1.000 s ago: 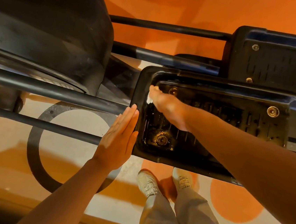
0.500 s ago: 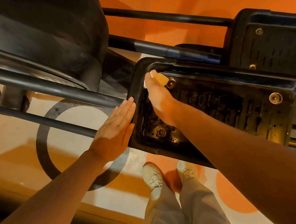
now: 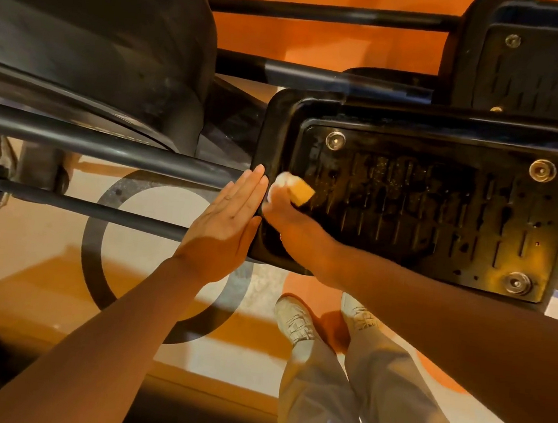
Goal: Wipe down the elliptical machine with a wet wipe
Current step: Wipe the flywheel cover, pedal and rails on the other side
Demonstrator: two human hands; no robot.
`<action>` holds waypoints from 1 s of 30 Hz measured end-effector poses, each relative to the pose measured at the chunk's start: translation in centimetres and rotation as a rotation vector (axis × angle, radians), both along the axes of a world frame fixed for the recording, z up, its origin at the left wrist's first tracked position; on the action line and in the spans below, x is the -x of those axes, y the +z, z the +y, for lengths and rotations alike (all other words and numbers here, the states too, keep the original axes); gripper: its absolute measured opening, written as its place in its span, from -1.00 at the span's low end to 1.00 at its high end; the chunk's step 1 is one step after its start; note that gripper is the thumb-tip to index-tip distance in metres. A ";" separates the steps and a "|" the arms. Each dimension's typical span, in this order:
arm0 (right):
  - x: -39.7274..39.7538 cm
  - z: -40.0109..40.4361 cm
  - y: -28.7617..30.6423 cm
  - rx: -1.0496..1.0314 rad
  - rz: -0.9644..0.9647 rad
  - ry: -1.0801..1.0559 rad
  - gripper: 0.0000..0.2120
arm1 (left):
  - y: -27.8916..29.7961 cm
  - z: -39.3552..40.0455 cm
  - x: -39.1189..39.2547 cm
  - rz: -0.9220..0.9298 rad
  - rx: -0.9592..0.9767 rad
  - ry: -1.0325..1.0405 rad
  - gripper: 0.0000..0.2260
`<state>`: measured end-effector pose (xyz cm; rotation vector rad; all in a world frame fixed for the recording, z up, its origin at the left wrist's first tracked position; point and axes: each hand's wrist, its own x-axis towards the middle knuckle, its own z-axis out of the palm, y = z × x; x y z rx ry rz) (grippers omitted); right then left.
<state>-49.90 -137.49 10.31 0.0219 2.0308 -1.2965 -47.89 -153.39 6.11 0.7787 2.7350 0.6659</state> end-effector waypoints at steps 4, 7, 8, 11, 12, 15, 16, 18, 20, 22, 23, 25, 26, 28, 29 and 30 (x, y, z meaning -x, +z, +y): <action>2.8 0.0 1.6 -0.132 0.114 0.069 -0.60 | 0.5 0.4 0.3 0.058 -0.014 0.028 -0.52; 1.4 0.4 0.2 -0.242 0.179 0.211 -0.57 | 0.6 -0.4 0.7 0.017 0.043 -0.032 -0.53; 0.6 0.5 0.4 -0.316 0.233 0.204 -0.58 | 0.6 -0.7 1.0 0.004 0.066 -0.064 -0.53; -1.7 1.7 1.9 -0.339 -0.018 0.491 -0.59 | 0.7 -1.1 1.6 0.014 0.118 -0.122 -0.51; -2.6 2.4 2.2 -0.319 -0.125 0.604 -0.53 | 0.8 -1.0 1.6 0.012 0.129 -0.123 -0.50; -2.7 3.2 3.0 -0.395 -0.077 0.654 -0.48 | 1.0 -0.5 1.1 -0.013 0.142 -0.078 -0.49; -2.1 3.0 3.2 -0.407 -0.027 0.645 -0.52 | 1.0 -0.4 0.9 -0.024 0.144 -0.056 -0.49; -1.5 3.0 3.0 -0.418 0.092 0.594 -0.60 | 1.1 0.0 0.7 -0.033 0.143 -0.019 -0.50; -1.5 3.8 2.0 -0.490 0.404 0.499 -0.68 | 1.1 0.2 0.5 -0.033 0.131 -0.004 -0.50; -1.9 4.7 0.7 -0.515 0.559 0.514 -0.55 | 1.0 0.2 0.4 -0.035 0.125 -0.003 -0.51; -2.1 5.0 0.1 -0.489 0.522 0.578 -0.44 | 1.0 0.3 0.4 -0.035 0.124 -0.004 -0.51; -2.7 5.1 -0.7 -0.391 0.404 0.679 -0.28 | 1.0 0.4 0.5 -0.038 0.121 -0.005 -0.50; -2.9 5.1 -1.0 -0.352 0.359 0.672 -0.30 | 1.1 0.4 0.5 -0.038 0.122 -0.002 -0.49; -2.5 5.1 -0.7 -0.293 0.331 0.545 -0.50 | 1.1 0.5 0.5 -0.039 0.126 0.002 -0.49; -2.2 5.2 -0.4 -0.282 0.330 0.490 -0.59 | 1.1 0.5 0.4 -0.043 0.127 0.005 -0.49; -2.0 5.2 -0.1 -0.266 0.330 0.466 -0.66 | 1.1 0.5 0.3 -0.047 0.128 0.007 -0.49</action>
